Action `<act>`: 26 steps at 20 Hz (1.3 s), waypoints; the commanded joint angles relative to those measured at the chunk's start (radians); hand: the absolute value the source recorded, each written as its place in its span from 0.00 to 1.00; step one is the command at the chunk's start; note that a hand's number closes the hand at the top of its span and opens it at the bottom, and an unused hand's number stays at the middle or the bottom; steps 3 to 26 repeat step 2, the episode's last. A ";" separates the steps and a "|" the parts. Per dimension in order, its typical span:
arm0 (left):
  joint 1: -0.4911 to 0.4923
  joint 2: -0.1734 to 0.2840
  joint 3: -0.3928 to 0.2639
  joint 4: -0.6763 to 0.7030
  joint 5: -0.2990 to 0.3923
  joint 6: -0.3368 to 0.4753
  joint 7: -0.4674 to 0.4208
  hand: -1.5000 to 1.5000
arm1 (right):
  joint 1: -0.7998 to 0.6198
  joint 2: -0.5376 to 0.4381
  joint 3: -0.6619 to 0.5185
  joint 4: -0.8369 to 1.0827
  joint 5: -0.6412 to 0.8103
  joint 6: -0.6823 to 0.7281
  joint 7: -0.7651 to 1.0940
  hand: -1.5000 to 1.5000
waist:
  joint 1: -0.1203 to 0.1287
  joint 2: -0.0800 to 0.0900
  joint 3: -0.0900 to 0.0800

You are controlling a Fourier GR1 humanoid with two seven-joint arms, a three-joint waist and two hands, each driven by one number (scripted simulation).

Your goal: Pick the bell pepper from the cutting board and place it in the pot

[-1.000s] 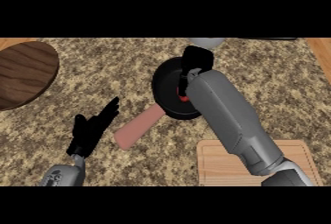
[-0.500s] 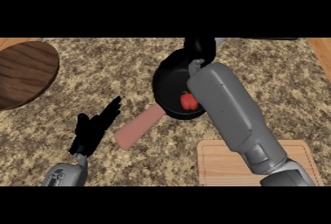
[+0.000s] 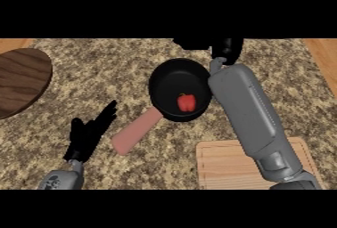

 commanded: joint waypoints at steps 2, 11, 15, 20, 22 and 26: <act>-0.004 0.011 0.025 -0.002 0.006 -0.004 -0.003 0.50 | 0.129 -0.024 -0.028 -0.189 -0.054 -0.031 -0.060 0.00 | -0.021 -0.006 0.000; -0.004 0.011 0.025 -0.002 0.006 -0.004 -0.003 0.50 | 0.129 -0.024 -0.028 -0.189 -0.054 -0.031 -0.060 0.00 | -0.021 -0.006 0.000; -0.004 0.011 0.025 -0.002 0.006 -0.004 -0.003 0.50 | 0.129 -0.024 -0.028 -0.189 -0.054 -0.031 -0.060 0.00 | -0.021 -0.006 0.000; -0.004 0.011 0.025 -0.002 0.006 -0.004 -0.003 0.50 | 0.129 -0.024 -0.028 -0.189 -0.054 -0.031 -0.060 0.00 | -0.021 -0.006 0.000; -0.004 0.011 0.025 -0.002 0.006 -0.004 -0.003 0.50 | 0.129 -0.024 -0.028 -0.189 -0.054 -0.031 -0.060 0.00 | -0.021 -0.006 0.000; -0.004 0.011 0.025 -0.002 0.006 -0.004 -0.003 0.50 | 0.129 -0.024 -0.028 -0.189 -0.054 -0.031 -0.060 0.00 | -0.021 -0.006 0.000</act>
